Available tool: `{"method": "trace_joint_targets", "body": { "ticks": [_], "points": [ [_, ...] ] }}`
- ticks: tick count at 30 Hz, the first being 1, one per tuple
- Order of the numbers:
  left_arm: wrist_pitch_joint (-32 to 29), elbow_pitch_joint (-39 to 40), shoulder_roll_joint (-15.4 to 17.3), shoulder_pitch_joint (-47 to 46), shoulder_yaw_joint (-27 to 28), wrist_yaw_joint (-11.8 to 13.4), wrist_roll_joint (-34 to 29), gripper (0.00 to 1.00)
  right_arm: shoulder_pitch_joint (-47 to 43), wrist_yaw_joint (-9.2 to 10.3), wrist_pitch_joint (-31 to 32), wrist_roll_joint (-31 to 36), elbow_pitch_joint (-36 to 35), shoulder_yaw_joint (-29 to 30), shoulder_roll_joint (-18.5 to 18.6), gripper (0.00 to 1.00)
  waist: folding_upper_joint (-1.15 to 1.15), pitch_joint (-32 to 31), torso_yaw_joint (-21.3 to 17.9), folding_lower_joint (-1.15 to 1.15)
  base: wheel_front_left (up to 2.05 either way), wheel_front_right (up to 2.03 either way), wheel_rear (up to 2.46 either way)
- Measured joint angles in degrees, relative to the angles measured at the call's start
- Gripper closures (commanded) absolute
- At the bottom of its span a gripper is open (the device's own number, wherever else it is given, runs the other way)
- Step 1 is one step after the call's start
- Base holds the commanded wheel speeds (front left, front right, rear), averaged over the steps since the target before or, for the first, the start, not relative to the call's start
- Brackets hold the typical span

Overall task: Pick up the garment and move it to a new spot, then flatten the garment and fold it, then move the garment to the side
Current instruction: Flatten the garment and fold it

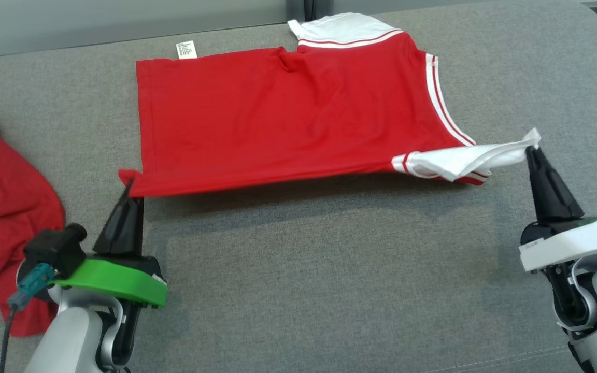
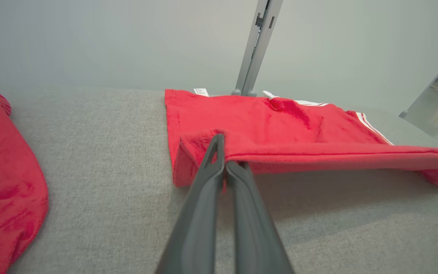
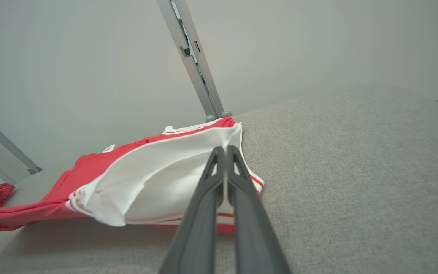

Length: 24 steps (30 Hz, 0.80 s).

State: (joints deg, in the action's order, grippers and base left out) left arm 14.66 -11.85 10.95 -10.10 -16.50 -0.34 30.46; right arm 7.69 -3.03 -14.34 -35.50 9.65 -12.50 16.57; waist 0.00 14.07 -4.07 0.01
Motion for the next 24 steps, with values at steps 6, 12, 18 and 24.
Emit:
{"method": "trace_joint_targets", "body": {
  "ticks": [6, 12, 18, 24],
  "points": [
    [0.0, 9.1, 0.6, -1.9, 3.8, 0.0, -0.1, 1.0, 0.5, -1.14, 0.0, 0.0, -12.9, 5.8, 0.2, 1.0, 0.0, -2.0, -0.3, 0.0, 0.0, 0.0, 0.0],
    [0.0, 17.8, 0.8, -1.9, 4.6, -1.2, 2.1, 1.0, 1.2, -1.6, -0.1, -3.5, -27.5, 14.6, -0.9, 1.0, 0.0, -3.9, -0.8, 0.0, 0.0, 0.0, 0.0],
    [-2.5, 31.2, 5.9, -2.0, 4.4, -3.2, 2.9, 1.0, 1.2, -1.96, -0.3, -4.4, -42.4, 23.3, 1.2, 1.0, 0.0, -5.8, -1.2, 0.0, 0.0, 0.0, 0.0],
    [-12.1, 43.9, 11.4, -6.0, 5.1, -3.7, 4.9, 1.0, 2.5, -1.93, 3.0, -6.1, -51.5, 25.5, 8.1, 1.0, 0.0, -6.4, -1.7, -0.01, 0.0, 0.0, 0.0]
  ]
}}
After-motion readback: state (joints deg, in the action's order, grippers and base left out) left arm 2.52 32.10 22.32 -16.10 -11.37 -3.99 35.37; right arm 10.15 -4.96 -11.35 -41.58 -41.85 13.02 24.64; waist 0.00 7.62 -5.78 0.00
